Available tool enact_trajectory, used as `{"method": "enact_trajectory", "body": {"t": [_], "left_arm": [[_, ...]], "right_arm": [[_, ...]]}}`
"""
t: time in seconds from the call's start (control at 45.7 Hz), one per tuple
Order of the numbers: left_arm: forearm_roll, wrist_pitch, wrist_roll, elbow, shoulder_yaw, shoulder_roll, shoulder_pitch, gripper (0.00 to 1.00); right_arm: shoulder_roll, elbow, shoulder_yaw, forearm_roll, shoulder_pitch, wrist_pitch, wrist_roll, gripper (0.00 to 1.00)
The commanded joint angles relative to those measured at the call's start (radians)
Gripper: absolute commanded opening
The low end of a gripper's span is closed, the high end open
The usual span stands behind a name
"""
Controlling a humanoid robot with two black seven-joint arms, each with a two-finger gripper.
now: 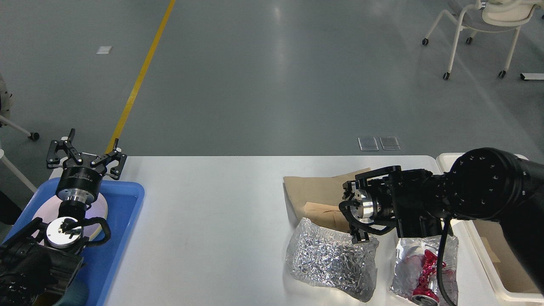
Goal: Tidy desktop
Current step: 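Lower the right gripper onto the brown paper bag and close, then lift the brown paper bag with the right gripper into the white bin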
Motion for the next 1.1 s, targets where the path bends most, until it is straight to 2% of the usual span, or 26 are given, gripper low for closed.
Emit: {"method": "enact_trajectory", "body": {"t": [0.0, 0.066, 0.088, 0.679, 1.073], "left_arm": [[0.0, 0.0, 0.0, 0.0, 0.0, 0.0, 0.0, 0.97], [0.0, 0.0, 0.0, 0.0, 0.0, 0.0, 0.0, 0.97], [0.0, 0.0, 0.0, 0.0, 0.0, 0.0, 0.0, 0.97], [0.0, 0.0, 0.0, 0.0, 0.0, 0.0, 0.0, 0.97], [0.0, 0.0, 0.0, 0.0, 0.0, 0.0, 0.0, 0.97]], "right_arm": [[0.007, -0.018, 0.002, -0.009, -0.007, -0.004, 0.001, 0.16], [0.009, -0.029, 0.002, -0.009, -0.007, -0.014, 0.0, 0.01], [0.009, -0.029, 0.002, -0.009, -0.007, -0.017, 0.0, 0.0], [0.009, 0.0, 0.026, -0.01, 0.028, -0.047, 0.0, 0.0], [-0.099, 0.379, -0.01, -0.344, 0.359, -0.026, 0.001, 0.0]]}}
